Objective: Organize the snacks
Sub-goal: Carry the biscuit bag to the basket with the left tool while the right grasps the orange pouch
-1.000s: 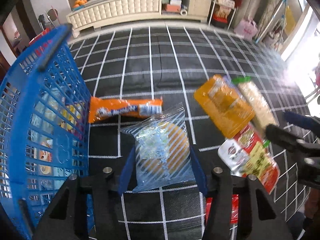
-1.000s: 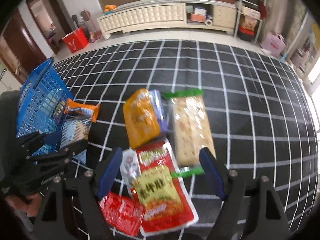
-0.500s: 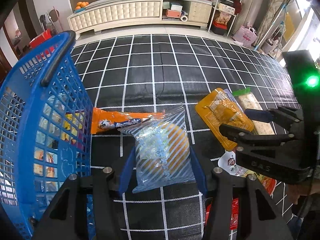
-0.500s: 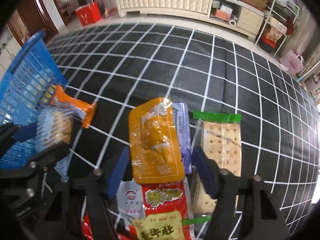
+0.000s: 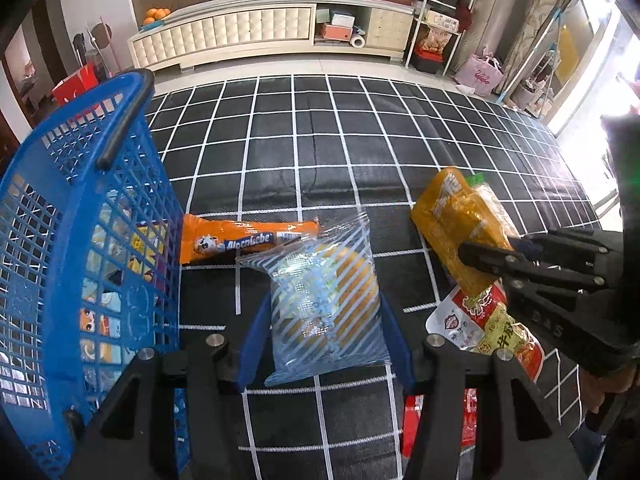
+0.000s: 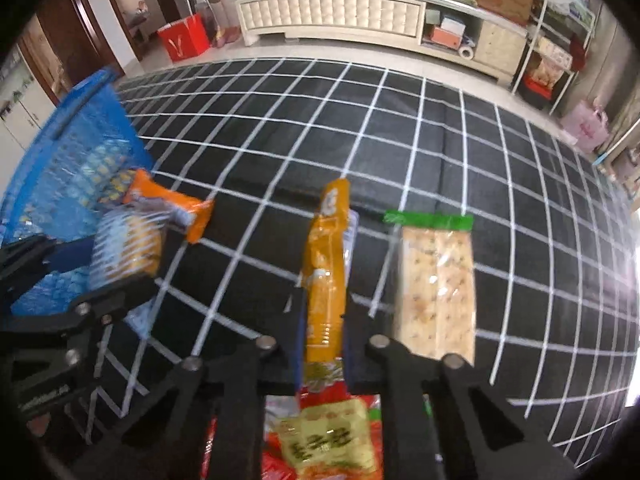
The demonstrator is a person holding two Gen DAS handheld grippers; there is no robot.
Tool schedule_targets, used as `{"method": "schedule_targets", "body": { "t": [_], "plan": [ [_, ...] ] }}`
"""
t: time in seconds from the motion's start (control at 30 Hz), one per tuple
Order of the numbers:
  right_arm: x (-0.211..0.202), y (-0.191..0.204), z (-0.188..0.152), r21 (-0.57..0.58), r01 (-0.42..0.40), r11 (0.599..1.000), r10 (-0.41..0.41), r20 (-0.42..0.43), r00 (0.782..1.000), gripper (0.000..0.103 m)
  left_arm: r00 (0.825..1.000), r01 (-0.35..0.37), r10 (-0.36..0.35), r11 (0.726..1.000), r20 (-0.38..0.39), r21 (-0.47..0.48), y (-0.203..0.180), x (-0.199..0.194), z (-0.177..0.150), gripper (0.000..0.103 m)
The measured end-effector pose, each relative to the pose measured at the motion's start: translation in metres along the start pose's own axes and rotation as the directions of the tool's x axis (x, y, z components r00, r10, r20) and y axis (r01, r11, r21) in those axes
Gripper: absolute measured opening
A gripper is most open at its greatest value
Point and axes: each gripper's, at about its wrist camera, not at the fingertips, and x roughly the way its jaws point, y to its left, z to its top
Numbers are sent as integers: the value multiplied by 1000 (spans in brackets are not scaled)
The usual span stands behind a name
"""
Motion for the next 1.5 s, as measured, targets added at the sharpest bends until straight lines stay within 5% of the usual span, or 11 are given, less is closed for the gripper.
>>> {"method": "schedule_targets", "body": {
  "t": [0.3,0.83,1.13,1.5],
  "plan": [
    [-49,6,-22,45,-22,999,18,87,996,13,999,40,-40,999,34,-5,1,-33,-15,51],
    [-149,69,-7,9,-19,1000,16,245,969,13,978,108,-114,993,178,41,13,-141,-19,51],
    [-156,134,13,-57,-79,995,92,281,955,13,974,62,-67,998,217,32,74,-183,-23,51],
    [-127,185,40,-111,-125,986,150,262,953,13,989,36,-32,999,143,-25,142,-170,-12,51]
  ]
}}
